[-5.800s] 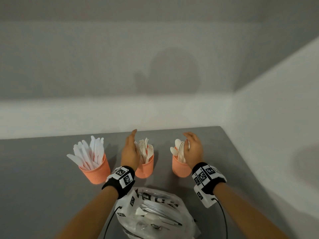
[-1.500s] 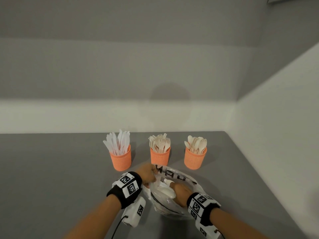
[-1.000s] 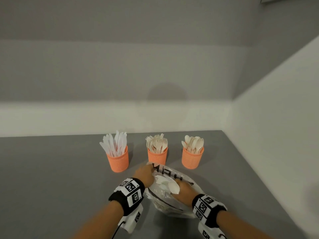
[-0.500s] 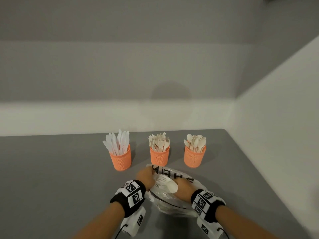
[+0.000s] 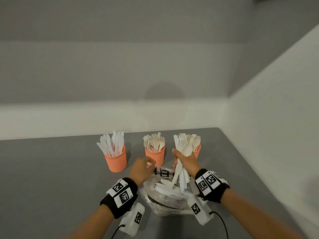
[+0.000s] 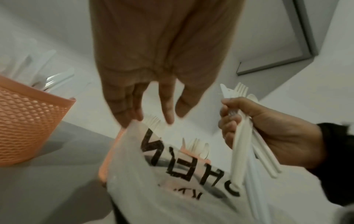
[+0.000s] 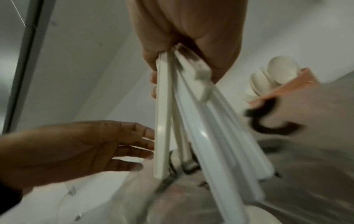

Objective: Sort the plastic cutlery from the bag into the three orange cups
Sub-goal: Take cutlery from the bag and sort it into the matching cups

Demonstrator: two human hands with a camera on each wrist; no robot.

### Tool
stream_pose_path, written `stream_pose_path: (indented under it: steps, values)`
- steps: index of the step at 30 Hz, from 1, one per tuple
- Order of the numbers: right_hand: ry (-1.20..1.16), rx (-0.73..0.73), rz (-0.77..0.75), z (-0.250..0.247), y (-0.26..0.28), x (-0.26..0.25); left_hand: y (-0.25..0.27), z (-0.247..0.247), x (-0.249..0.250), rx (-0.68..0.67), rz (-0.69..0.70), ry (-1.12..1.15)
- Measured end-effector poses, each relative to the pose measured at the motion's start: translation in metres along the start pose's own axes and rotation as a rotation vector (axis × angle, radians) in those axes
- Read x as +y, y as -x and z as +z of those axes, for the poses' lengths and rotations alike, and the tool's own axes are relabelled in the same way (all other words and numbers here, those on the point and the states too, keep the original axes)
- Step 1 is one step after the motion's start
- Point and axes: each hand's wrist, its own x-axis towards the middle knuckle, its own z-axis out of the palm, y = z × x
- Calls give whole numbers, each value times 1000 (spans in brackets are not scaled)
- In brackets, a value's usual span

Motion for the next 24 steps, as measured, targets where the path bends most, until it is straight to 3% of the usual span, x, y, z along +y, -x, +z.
stream_pose_path:
  steps: [2, 4, 8, 12, 18, 24]
  values:
    - [-83, 43, -22, 8, -2, -17, 6, -4, 10, 201, 9, 283]
    - [-164, 95, -32, 18, -6, -30, 12, -6, 15, 211, -114, 619]
    - [-264, 145, -57, 47, -10, -41, 23, -3, 17, -71, -528, 1204]
    - [-298, 167, -153, 75, -1, -43, 24, 2, 21, -234, -611, 1440]
    - [-255, 208, -137, 95, -1, -24, 25, 3, 19, -280, -574, 1449]
    - [-293, 229, -107, 90, -7, -23, 29, -3, 19, -338, -408, 1081]
